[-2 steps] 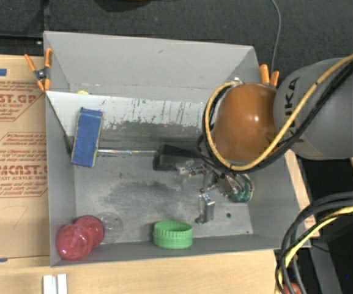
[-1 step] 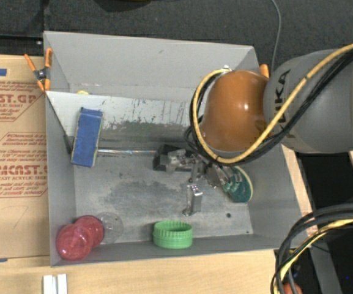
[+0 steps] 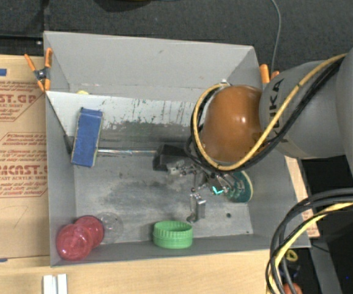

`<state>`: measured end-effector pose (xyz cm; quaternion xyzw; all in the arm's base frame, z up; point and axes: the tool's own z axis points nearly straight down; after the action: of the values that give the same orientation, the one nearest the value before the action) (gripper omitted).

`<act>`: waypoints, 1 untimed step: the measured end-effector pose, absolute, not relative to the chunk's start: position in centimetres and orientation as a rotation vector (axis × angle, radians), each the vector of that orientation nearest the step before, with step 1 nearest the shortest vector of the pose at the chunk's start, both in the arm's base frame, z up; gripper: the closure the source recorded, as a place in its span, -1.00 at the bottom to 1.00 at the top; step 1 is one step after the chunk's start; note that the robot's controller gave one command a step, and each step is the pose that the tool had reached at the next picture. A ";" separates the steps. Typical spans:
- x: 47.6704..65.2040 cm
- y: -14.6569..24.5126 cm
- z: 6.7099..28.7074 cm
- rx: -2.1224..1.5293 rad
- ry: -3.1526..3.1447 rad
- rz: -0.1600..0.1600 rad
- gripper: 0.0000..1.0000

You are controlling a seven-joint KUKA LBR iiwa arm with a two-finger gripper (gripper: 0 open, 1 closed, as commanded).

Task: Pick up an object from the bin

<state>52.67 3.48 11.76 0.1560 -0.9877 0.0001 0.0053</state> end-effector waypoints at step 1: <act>52.6 2.3 10.5 0.524 -3.080 0.002 -1.00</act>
Offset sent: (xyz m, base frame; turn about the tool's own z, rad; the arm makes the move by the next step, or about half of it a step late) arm 0.0394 0.0177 0.0108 0.0824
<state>52.58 2.29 10.50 0.1677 -0.9858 0.0007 0.0086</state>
